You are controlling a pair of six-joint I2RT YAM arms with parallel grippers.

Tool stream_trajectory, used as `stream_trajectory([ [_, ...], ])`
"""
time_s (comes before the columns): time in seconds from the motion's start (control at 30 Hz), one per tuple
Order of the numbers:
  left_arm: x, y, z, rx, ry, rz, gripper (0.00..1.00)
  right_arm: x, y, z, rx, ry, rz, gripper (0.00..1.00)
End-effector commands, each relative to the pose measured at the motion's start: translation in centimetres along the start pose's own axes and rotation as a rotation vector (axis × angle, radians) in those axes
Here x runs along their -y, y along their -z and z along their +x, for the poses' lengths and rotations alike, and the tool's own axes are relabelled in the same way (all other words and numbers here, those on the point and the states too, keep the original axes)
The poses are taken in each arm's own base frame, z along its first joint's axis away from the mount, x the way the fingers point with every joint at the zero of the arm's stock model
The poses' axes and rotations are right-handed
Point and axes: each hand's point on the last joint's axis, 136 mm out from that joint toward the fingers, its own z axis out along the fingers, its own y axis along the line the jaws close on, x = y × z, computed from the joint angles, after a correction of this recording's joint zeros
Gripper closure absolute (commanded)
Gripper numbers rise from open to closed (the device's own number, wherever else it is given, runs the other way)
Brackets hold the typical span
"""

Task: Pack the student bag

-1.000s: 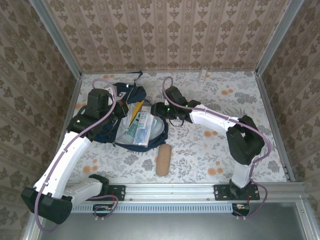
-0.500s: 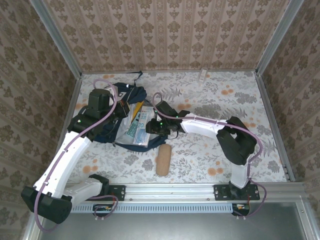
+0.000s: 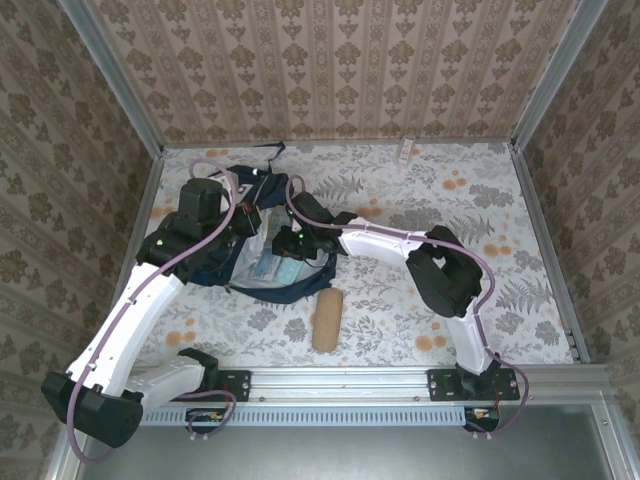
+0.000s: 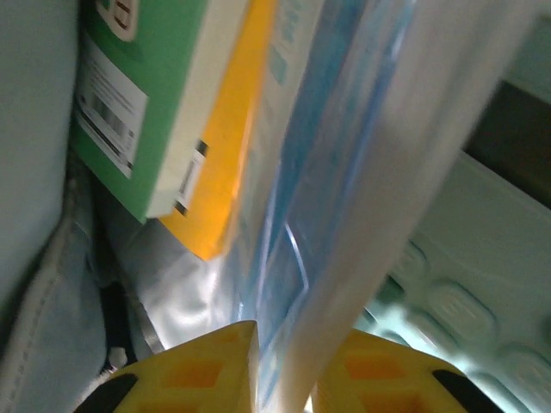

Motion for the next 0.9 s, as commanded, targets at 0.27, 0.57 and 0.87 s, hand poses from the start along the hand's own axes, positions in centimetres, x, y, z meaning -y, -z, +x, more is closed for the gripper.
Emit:
stream_trajectory([
  [0.27,0.7,0.7,-1.6,0.084,0.001,0.026,1.00,0.7,1.2,0.0,0.006,0.021,0.044,0.44],
  [0.57,0.8,0.5,-2.0,0.094,-0.007,0.021,1.00,3.8,8.0,1.1,0.057,0.117,0.208,0.32],
  [0.87,1.0,0.1,-2.1,0.089,-0.018,0.027,1.00,8.5,11.9,6.3,0.020,0.170,0.399,0.25],
])
